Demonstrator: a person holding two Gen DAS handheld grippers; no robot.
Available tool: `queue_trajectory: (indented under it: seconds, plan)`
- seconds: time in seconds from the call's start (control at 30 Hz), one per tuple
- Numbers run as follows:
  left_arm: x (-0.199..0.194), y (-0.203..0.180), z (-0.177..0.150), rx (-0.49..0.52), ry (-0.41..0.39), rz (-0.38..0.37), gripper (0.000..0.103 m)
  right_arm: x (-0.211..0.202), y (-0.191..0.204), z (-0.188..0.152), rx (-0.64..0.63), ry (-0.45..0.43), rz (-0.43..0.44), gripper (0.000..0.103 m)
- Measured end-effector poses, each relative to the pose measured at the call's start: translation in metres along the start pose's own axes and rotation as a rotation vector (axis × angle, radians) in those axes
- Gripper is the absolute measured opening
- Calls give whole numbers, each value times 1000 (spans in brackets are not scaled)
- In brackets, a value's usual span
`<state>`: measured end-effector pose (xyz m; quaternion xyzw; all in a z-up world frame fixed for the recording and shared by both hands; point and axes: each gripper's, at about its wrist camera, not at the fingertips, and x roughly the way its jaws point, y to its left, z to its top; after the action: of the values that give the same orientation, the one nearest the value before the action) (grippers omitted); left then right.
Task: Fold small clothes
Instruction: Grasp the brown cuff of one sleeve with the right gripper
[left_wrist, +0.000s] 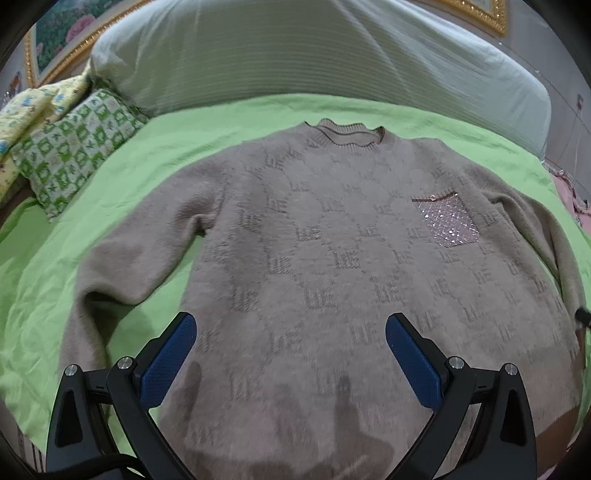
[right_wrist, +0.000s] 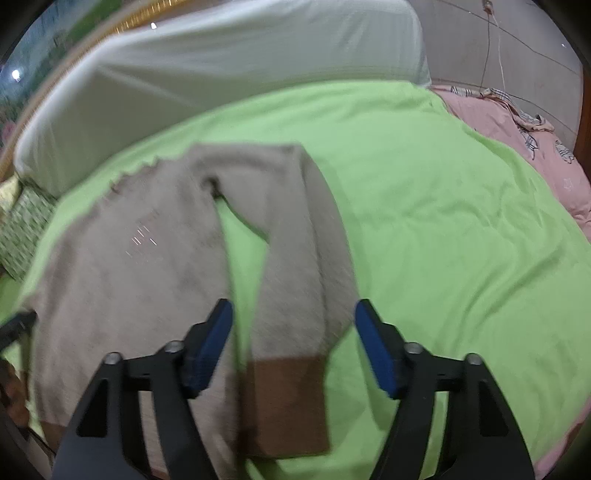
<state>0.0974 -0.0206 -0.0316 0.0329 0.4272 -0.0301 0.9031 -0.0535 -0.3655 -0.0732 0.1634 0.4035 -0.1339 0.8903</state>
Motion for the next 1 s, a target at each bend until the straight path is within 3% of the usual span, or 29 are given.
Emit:
queue_trajectory:
  seconds: [0.1, 0.13, 0.27, 0.37, 0.4, 0.47, 0.5, 0.53, 0.6, 0.63, 0.67, 0.77, 0.93, 1.0]
  plan:
    - [16, 0, 8, -3, 39, -2, 102, 15, 1, -5, -45, 51, -17, 25]
    - [18, 2, 11, -8, 44, -5, 102, 12, 0, -6, -51, 38, -16, 7]
    - [23, 11, 23, -23, 30, -25, 102, -21, -26, 37, 118, -67, 159, 7]
    - [23, 16, 33, -43, 26, -52, 102, -48, -2, 88, 133, -142, 352, 7]
    - [23, 18, 36, -51, 24, -60, 102, -56, 28, 108, 101, -169, 448, 7]
    - [21, 21, 41, -64, 16, -77, 102, -64, 81, 126, 34, -193, 557, 7]
    - [20, 22, 44, -67, 15, -84, 102, -64, 125, 138, 11, -202, 644, 7]
    - [20, 23, 45, -70, 15, -90, 102, -61, 158, 141, -9, -195, 709, 11]
    - [22, 27, 49, -78, 15, -100, 103, -49, 221, 140, -103, -139, 787, 33]
    - [24, 29, 50, -79, 23, -102, 103, -37, 251, 136, -147, -104, 773, 54]
    - [29, 31, 52, -82, 38, -108, 103, -29, 263, 132, -155, -92, 764, 58]
    - [50, 41, 56, -127, 73, -137, 102, -8, 262, 118, -121, -47, 797, 58]
    - [103, 49, 67, -277, 192, -269, 102, 27, 185, 99, 22, 0, 637, 58]
    - [123, 51, 73, -342, 221, -277, 102, 35, 153, 97, 69, -13, 561, 58]
